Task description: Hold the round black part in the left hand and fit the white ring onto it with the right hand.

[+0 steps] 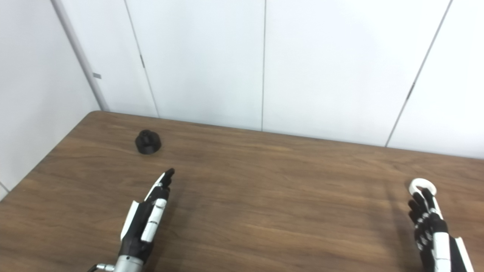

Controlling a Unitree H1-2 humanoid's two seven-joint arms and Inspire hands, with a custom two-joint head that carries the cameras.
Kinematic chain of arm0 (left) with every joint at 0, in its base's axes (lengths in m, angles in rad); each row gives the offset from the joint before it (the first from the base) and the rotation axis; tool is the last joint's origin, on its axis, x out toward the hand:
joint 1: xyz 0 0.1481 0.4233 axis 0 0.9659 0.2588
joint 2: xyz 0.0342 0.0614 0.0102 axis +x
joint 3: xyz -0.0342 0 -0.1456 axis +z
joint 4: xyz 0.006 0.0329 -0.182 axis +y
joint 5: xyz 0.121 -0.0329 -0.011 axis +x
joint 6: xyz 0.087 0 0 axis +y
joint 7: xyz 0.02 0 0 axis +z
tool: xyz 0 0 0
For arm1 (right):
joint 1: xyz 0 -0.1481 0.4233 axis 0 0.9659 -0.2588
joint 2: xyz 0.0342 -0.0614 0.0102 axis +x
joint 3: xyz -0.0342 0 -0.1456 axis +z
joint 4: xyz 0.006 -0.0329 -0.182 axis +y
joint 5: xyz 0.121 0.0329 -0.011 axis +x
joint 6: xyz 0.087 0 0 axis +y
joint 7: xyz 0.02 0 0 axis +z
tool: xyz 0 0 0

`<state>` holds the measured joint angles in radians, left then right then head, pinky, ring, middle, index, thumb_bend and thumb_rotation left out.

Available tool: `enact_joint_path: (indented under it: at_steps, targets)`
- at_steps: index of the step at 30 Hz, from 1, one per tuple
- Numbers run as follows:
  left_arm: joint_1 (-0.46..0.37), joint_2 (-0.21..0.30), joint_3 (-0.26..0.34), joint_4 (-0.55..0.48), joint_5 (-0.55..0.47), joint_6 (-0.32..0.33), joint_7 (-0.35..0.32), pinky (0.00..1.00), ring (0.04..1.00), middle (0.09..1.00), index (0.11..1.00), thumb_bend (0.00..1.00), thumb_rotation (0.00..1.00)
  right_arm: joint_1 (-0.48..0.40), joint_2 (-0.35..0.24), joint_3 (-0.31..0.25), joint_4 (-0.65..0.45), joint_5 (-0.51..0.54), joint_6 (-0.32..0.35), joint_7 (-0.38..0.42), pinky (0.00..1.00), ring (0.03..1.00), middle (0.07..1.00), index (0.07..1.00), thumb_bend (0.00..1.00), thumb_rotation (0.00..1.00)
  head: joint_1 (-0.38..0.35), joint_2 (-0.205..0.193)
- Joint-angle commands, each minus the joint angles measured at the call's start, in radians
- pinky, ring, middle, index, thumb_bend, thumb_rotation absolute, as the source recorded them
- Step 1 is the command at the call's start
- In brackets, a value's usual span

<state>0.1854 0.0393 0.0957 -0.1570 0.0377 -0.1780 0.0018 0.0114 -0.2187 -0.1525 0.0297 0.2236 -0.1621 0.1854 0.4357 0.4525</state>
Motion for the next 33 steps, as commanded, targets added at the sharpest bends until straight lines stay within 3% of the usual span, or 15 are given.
enact_joint_path:
  at_steps: [1,9,12,17,19,26,33]
  targets:
    - [0.028,-0.027,-0.019,0.072,-0.002,-0.035,0.011,1.00,1.000,0.996,0.964,0.52,0.92,0.043,0.022,0.009,0.081,0.001,-0.029,0.005,1.00,0.969,0.971,0.992,0.52,1.00,-0.001,0.001]
    - [0.028,-0.030,-0.017,0.066,-0.005,-0.022,0.013,1.00,1.000,0.995,0.966,0.51,0.89,0.044,0.021,0.010,0.080,-0.003,-0.030,0.004,1.00,0.969,0.973,0.994,0.53,1.00,-0.008,0.006]
    - [0.034,-0.033,-0.015,0.050,-0.001,-0.003,0.018,1.00,1.000,0.988,0.963,0.51,0.84,0.048,0.023,0.009,0.074,0.001,-0.029,0.005,1.00,0.973,0.976,0.995,0.52,1.00,-0.013,0.007]
    - [0.044,-0.036,0.014,-0.010,0.025,0.006,0.063,0.99,0.986,0.975,0.958,0.58,0.49,0.058,0.021,0.010,0.066,-0.006,-0.036,0.005,1.00,0.968,0.971,0.991,0.51,1.00,-0.014,0.017]
    - [0.047,-0.035,0.023,-0.041,0.030,0.027,0.075,0.99,0.983,0.973,0.960,0.62,0.43,0.063,0.020,0.011,0.054,-0.009,-0.030,0.002,1.00,0.967,0.970,0.992,0.52,1.00,-0.012,0.019]
    - [0.012,0.013,0.079,-0.183,0.103,0.185,0.102,0.99,0.972,0.950,0.942,0.72,0.32,0.079,0.020,0.012,0.035,-0.006,-0.023,0.006,1.00,0.962,0.970,0.992,0.50,1.00,-0.011,0.030]
    - [-0.075,0.102,0.156,-0.224,0.132,0.307,0.092,0.97,0.958,0.939,0.922,0.79,0.24,0.088,0.016,0.015,0.029,-0.002,-0.026,0.016,1.00,0.962,0.969,0.991,0.50,1.00,-0.006,0.039]
